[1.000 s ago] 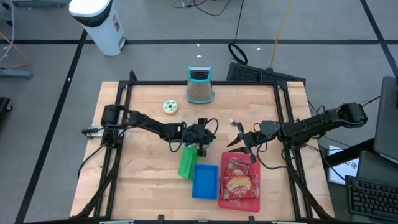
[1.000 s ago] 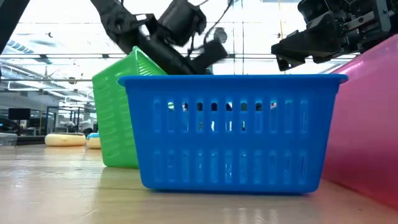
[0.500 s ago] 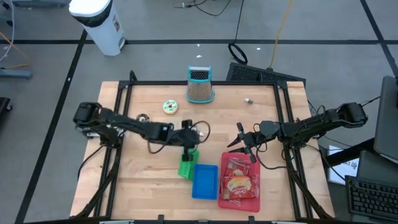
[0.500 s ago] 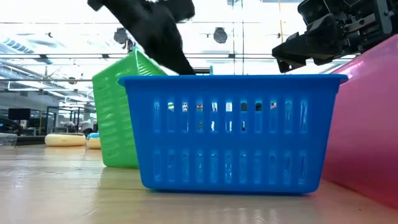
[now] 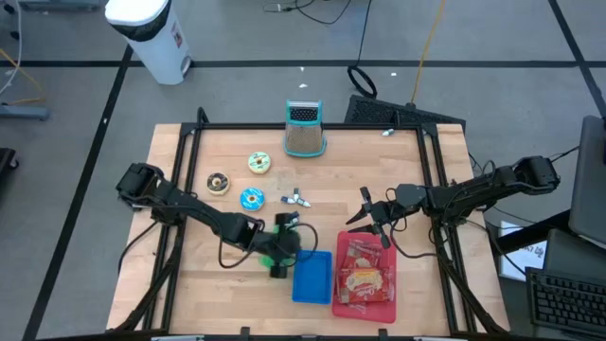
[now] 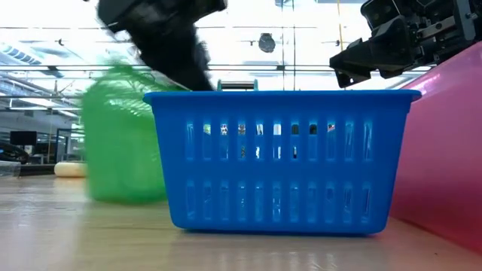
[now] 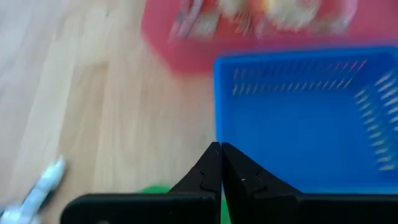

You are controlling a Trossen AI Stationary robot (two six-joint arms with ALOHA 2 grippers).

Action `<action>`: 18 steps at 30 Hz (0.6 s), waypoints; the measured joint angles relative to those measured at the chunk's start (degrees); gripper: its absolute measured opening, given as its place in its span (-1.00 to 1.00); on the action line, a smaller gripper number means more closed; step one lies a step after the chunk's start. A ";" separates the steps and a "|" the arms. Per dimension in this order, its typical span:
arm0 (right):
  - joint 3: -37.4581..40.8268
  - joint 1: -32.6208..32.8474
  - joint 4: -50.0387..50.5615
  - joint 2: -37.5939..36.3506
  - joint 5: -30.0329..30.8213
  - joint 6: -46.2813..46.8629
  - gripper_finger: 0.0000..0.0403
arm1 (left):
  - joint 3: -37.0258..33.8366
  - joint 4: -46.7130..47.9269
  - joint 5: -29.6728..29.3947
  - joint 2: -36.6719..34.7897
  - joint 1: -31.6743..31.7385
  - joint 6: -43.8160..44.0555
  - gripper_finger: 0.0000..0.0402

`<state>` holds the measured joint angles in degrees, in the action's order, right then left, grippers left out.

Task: Pick & Place Food Item
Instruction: Adjust the green bin on the table

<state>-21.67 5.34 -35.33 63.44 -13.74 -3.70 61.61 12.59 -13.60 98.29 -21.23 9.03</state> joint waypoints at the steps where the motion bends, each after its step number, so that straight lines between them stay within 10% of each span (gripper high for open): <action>1: 0.00 0.00 0.00 0.00 0.00 0.00 -0.55 | -0.17 1.65 -0.74 -0.17 -0.52 0.76 -0.99; 14: 0.04 0.00 0.70 0.00 -0.04 0.02 -0.55 | -0.11 10.47 -11.87 -4.29 -6.49 10.45 -0.98; 18: 0.04 0.00 1.10 0.00 -0.04 0.02 -0.55 | 0.02 28.85 -19.92 -10.88 -9.09 20.16 -0.98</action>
<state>-21.63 5.35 -34.23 63.44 -13.78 -3.68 61.63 41.44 -33.52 87.41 -30.31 29.19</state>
